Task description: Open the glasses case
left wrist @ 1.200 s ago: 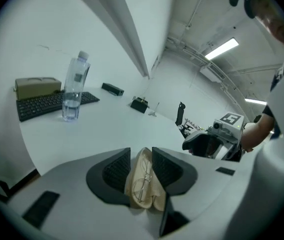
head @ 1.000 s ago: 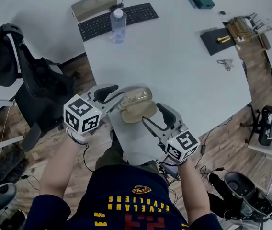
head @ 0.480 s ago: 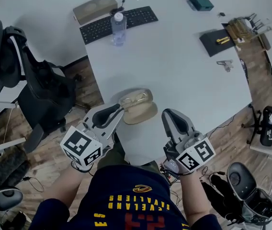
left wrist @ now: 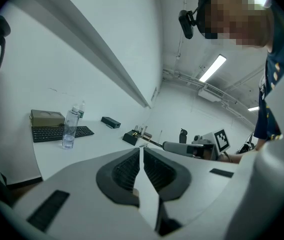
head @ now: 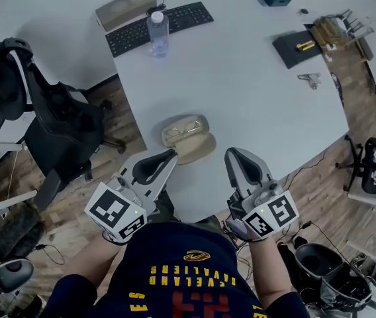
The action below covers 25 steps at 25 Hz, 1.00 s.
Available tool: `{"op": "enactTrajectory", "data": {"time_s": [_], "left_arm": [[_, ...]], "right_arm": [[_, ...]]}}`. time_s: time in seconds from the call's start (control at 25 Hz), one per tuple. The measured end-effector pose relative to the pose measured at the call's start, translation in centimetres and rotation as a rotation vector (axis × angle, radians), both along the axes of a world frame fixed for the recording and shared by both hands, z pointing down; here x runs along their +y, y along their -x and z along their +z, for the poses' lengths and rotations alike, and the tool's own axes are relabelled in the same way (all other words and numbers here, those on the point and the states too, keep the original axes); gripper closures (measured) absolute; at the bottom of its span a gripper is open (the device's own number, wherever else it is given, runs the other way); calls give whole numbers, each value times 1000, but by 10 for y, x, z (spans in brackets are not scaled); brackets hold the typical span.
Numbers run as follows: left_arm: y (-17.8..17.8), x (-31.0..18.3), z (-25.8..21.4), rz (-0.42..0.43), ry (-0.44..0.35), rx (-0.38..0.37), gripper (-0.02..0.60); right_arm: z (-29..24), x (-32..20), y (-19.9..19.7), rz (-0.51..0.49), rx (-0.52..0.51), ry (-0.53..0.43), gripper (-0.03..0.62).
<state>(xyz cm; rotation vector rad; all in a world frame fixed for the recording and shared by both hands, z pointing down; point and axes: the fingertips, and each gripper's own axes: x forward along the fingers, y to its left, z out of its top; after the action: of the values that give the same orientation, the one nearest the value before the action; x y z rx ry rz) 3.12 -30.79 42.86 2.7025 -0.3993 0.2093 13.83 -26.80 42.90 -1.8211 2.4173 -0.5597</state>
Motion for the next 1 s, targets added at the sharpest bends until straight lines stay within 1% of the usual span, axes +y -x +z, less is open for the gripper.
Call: {"op": "enactTrajectory", "data": {"time_s": [0.16,0.4,0.68,0.8,1.0], "left_arm": [[-4,6,-4,10,1,8,546],[-10,10,-8,27,-4,23,546],[-7,16,-5,33,-2,11,546],[-6,16,-4,34,-9,0,546],[-6,17,1,32,3,-4,546]], "right_arm": [[-8,3,-3,12,5,-14,577],[-24,0,-9,27,37,-42,577],[-26,4,-15,68,70,-31,577],[-24,3,-15,70,80,-29,577],[-18,4,-12,66,94,-17,577]]}}
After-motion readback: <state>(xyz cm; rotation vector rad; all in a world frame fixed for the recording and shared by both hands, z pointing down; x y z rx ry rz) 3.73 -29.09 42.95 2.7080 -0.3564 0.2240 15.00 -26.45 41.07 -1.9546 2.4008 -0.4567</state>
